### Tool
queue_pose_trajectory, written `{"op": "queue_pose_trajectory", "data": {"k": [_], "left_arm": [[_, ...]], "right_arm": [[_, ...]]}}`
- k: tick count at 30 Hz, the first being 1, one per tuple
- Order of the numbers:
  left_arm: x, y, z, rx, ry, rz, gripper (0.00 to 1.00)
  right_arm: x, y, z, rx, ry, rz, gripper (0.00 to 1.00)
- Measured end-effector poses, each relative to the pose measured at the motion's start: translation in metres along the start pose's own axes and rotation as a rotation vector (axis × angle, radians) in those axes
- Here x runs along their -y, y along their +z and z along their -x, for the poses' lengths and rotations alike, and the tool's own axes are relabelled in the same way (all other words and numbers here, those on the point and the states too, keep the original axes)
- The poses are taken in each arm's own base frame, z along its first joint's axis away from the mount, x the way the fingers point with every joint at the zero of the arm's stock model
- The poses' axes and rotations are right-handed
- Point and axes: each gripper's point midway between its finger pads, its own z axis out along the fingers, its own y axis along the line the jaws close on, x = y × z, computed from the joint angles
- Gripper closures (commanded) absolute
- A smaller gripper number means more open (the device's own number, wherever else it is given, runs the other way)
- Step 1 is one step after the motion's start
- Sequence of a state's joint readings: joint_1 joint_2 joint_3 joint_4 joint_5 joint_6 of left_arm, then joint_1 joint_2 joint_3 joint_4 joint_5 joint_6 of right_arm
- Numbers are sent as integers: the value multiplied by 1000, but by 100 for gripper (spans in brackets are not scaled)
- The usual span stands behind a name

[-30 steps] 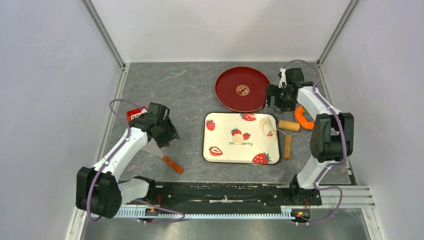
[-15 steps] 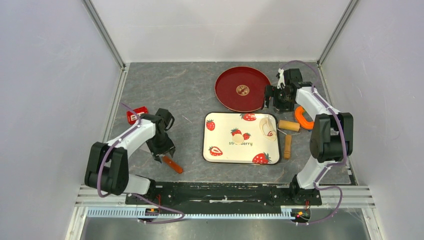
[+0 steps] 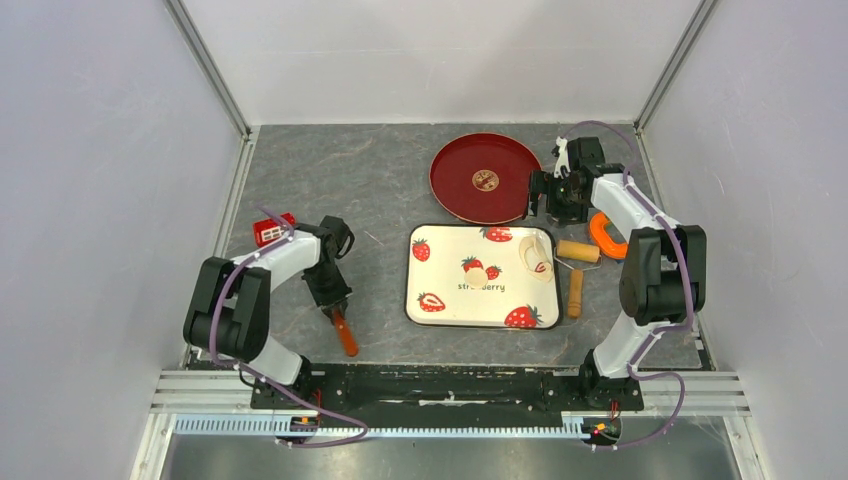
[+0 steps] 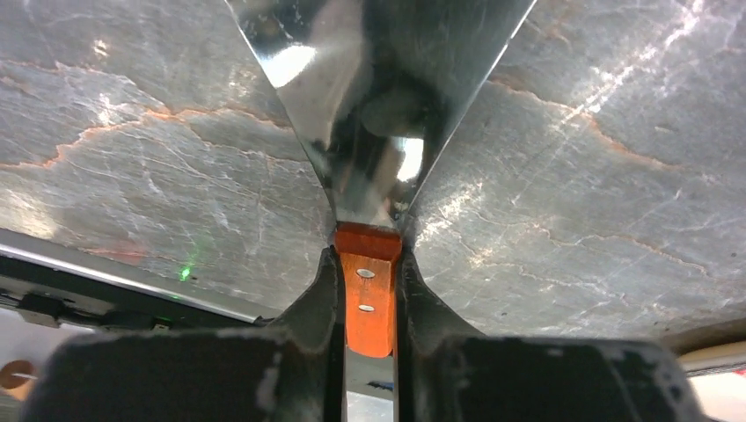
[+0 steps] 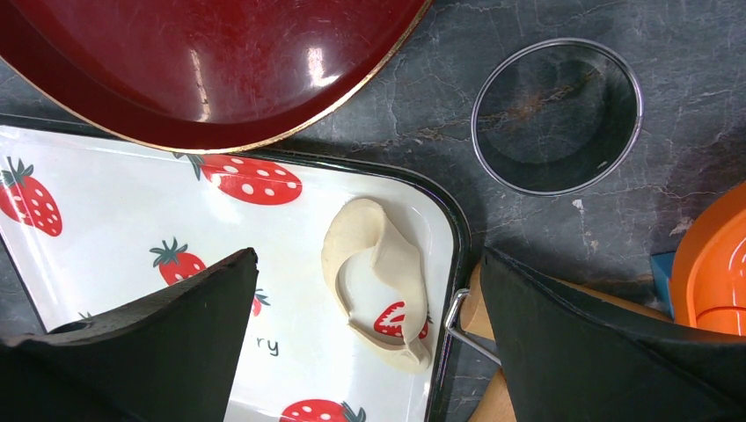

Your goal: Roll out the dumpling wrappers from the dough

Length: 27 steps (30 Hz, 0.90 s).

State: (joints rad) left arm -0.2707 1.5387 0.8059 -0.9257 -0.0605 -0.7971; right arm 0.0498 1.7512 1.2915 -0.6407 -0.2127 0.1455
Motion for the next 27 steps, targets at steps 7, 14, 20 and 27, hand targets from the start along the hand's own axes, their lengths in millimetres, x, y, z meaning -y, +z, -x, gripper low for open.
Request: {"op": "queue_pose_trajectory", "data": {"k": [7, 14, 20, 27], "left_arm": [[21, -5, 3, -34, 246, 24, 98], [74, -15, 40, 96, 439, -74, 48], [86, -22, 54, 168, 490, -121, 48], [81, -11, 41, 167, 499, -149, 60]], "right_arm": [[0, 0, -1, -5, 1, 1, 2], [-2, -1, -1, -6, 1, 11, 2], [-4, -3, -1, -2, -1, 19, 2], [-4, -3, -7, -12, 2, 22, 2]]}}
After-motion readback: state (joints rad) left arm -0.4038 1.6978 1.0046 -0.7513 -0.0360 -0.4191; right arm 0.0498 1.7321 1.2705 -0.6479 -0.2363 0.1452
